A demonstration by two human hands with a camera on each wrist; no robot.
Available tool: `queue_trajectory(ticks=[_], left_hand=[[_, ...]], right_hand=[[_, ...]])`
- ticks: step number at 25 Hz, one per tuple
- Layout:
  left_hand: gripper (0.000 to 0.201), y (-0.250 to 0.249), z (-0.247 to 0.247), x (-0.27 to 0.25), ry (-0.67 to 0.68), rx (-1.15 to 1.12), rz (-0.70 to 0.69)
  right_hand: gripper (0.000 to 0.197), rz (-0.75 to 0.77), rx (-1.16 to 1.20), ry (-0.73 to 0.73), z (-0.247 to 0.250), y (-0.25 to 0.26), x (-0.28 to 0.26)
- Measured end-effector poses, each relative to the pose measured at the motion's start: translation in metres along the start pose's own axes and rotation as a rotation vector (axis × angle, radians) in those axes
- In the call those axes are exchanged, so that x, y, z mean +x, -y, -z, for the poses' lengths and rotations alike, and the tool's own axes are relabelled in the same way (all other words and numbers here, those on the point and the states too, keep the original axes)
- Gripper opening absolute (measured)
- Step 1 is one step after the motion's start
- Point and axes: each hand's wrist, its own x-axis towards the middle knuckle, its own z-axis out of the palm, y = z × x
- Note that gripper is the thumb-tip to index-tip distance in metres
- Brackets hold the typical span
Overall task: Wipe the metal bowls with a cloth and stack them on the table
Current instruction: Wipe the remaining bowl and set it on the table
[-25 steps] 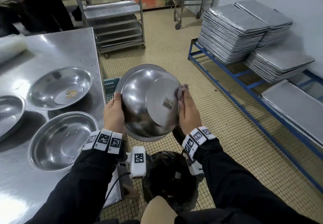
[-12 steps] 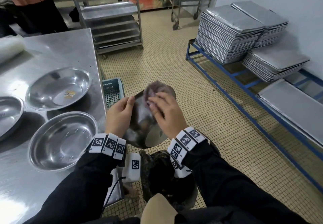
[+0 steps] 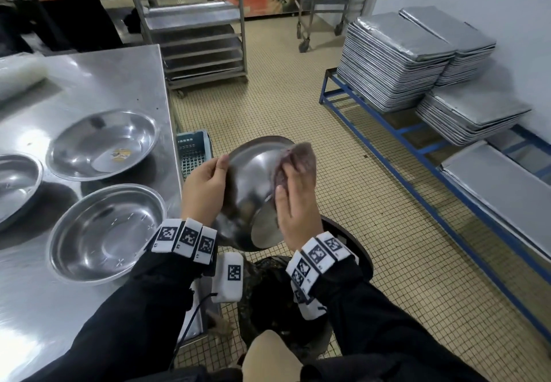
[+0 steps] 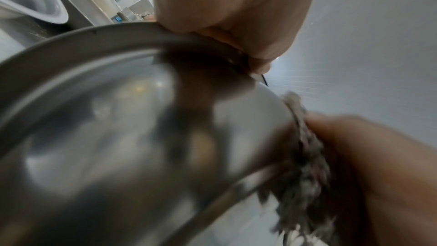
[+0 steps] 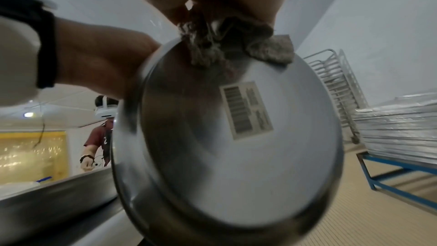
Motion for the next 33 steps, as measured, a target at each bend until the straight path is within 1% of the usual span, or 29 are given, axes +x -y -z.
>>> queue_trajectory(ticks=[1,2,3,4,6,8,10,12,13,14,15,17,19,20,22,23,24,27,28,30,33], left_hand=[[0.036,-0.003,-0.001,-0.001,0.001,0.03,-0.022],[0.036,-0.005,-0.003,-0.002,0.005,0.065,-0.051],[0.036,-0.008,-0.005,-0.004,0.009,0.104,-0.085],[0.037,-0.012,-0.007,-0.007,0.014,0.143,-0.121],[0.043,-0.017,-0.01,-0.011,0.023,0.212,-0.174],[0.05,-0.017,-0.011,-0.011,0.028,0.251,-0.185],[0.051,-0.013,-0.009,-0.009,0.025,0.245,-0.168],[0.04,-0.008,-0.007,-0.006,0.034,0.122,-0.119],[0.034,-0.005,-0.006,-0.006,0.038,0.036,-0.096],[0.029,-0.002,-0.004,-0.006,0.039,-0.039,-0.081],[0.026,0.002,-0.003,-0.005,0.037,-0.094,-0.067],[0.023,0.013,-0.001,-0.005,0.067,-0.132,-0.019],[0.018,0.02,0.0,-0.008,0.147,-0.113,0.051],[0.017,0.022,-0.001,-0.01,0.179,-0.107,0.064],[0.026,0.018,-0.006,-0.014,0.207,-0.134,0.055],[0.031,0.015,-0.01,-0.016,0.219,-0.127,0.032],[0.033,0.011,-0.014,-0.017,0.232,-0.064,-0.016],[0.033,0.006,-0.025,-0.017,0.208,0.285,-0.228],[0.032,0.004,-0.026,-0.017,0.18,0.343,-0.274],[0.025,0.0,-0.027,-0.015,0.134,0.348,-0.301],[0.022,0.001,-0.021,-0.013,0.129,0.365,-0.285]], right_hand=[[0.047,0.096,-0.104,0.01,-0.006,0.003,-0.002],[0.049,0.135,-0.183,0.018,-0.01,0.004,0.001],[0.051,0.128,-0.225,0.024,-0.011,0.007,0.007],[0.054,0.091,-0.235,0.023,-0.008,0.009,0.013],[0.054,-0.016,-0.161,-0.008,-0.003,0.006,0.021],[0.048,-0.142,0.024,-0.064,0.008,0.0,0.025],[0.043,-0.33,0.246,-0.106,0.018,-0.015,0.022],[0.04,-0.564,0.426,-0.113,0.026,-0.036,0.018],[0.039,-0.654,0.455,-0.098,0.031,-0.047,0.016],[0.035,-0.7,0.462,-0.075,0.037,-0.054,0.014],[0.03,-0.707,0.454,-0.041,0.044,-0.058,0.011],[0.028,-0.653,0.413,0.019,0.052,-0.058,0.005],[0.027,-0.612,0.351,0.008,0.053,-0.059,0.002],[0.024,-0.592,0.31,-0.014,0.049,-0.06,0.001],[0.018,-0.515,0.204,-0.041,0.042,-0.06,0.003],[0.017,-0.464,0.134,-0.026,0.039,-0.059,0.005],[0.018,-0.406,0.057,0.004,0.037,-0.054,0.008],[0.025,-0.252,-0.134,0.104,0.031,-0.034,0.015],[0.025,-0.212,-0.17,0.117,0.029,-0.029,0.017],[0.024,-0.144,-0.205,0.137,0.025,-0.022,0.02],[0.026,-0.166,-0.147,0.185,0.023,-0.016,0.021]])
